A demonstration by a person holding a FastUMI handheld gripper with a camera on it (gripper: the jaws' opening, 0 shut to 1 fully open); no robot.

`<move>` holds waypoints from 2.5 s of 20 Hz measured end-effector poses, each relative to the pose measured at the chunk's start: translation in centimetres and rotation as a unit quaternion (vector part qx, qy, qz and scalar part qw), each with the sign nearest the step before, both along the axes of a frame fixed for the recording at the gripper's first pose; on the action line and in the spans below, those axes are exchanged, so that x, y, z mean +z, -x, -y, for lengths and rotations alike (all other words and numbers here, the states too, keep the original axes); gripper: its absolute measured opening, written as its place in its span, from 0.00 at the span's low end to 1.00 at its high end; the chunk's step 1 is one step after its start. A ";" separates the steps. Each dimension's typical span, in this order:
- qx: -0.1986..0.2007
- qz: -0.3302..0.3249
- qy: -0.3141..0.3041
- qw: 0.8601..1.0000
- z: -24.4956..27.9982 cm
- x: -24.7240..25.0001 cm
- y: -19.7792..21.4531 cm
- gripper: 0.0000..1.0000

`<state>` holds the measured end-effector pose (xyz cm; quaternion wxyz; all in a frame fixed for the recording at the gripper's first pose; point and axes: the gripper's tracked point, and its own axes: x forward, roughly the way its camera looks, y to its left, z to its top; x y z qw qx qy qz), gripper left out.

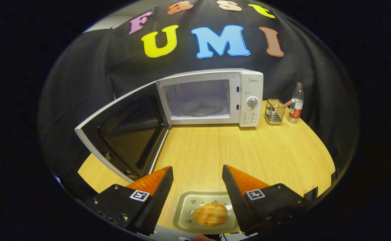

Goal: Open the microwave, put the food inside, and close the microwave door.

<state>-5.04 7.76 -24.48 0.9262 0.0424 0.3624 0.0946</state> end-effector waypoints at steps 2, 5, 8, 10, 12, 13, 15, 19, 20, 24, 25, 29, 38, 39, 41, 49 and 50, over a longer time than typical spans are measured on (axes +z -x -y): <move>0.004 -0.023 0.009 1.000 0.5 -1.5 1.0 0.89; 0.013 -0.061 0.025 0.998 0.9 -3.5 2.4 0.89; 0.024 -0.087 0.038 0.995 1.1 -5.2 4.1 0.89; 0.030 -0.104 0.045 0.993 1.3 -6.0 5.1 0.89; 0.035 -0.123 0.051 0.991 1.4 -7.0 5.8 0.89; 0.038 -0.130 0.054 0.989 1.6 -7.4 6.2 0.89; 0.044 -0.145 0.065 0.986 1.8 -8.2 6.8 0.89; 0.054 -0.162 0.061 0.983 1.6 -8.8 7.2 0.89; 0.058 -0.168 0.063 0.982 1.5 -9.0 7.3 0.89; 0.076 -0.192 0.083 0.975 1.7 -10.3 8.6 0.96; 0.075 -0.193 0.080 0.975 1.7 -10.6 8.8 0.97; 0.067 -0.192 0.055 0.977 1.8 -10.2 8.3 0.85; 0.038 -0.136 -0.036 0.989 0.2 -5.5 3.4 0.84; 0.036 -0.126 -0.048 0.990 -0.1 -4.7 2.5 0.84; 0.030 -0.107 -0.068 0.991 -0.7 -3.2 0.7 0.84; 0.008 -0.032 -0.149 0.988 -3.4 0.5 -7.5 0.84; 0.003 -0.024 -0.159 0.987 -3.6 0.8 -8.5 0.84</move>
